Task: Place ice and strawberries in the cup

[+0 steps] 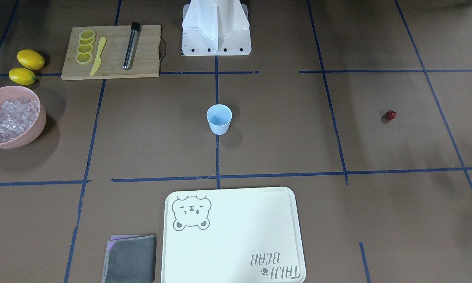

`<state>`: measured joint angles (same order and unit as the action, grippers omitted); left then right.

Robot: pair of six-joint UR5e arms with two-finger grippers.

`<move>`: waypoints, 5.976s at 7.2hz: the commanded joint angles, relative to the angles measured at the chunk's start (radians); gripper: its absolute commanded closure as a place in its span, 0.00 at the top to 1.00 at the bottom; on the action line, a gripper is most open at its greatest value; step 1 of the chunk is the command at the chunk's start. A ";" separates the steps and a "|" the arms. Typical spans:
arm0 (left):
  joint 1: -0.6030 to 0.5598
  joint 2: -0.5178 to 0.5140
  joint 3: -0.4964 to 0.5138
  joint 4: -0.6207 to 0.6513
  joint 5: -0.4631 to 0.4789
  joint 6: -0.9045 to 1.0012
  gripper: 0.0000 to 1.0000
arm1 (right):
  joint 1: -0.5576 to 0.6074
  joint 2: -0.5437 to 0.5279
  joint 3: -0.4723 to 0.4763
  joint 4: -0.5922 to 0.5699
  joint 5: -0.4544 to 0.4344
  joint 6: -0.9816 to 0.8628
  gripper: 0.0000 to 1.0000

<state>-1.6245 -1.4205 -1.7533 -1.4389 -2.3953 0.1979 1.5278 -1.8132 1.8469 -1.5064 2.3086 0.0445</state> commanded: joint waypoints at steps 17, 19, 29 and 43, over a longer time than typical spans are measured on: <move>0.000 0.006 -0.008 -0.012 -0.001 0.002 1.00 | -0.231 0.124 0.055 0.155 -0.008 0.031 1.00; 0.000 0.009 -0.008 -0.012 -0.001 0.002 1.00 | -0.352 0.127 0.054 0.236 -0.087 0.018 1.00; 0.000 0.009 -0.002 -0.012 -0.001 0.002 1.00 | -0.466 0.137 -0.040 0.273 -0.121 0.014 0.65; 0.000 0.011 0.003 -0.012 -0.002 0.002 1.00 | -0.588 0.415 0.074 0.210 -0.152 0.784 0.02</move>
<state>-1.6245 -1.4108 -1.7514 -1.4511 -2.3976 0.1993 1.0062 -1.4653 1.9198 -1.2833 2.1842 0.7142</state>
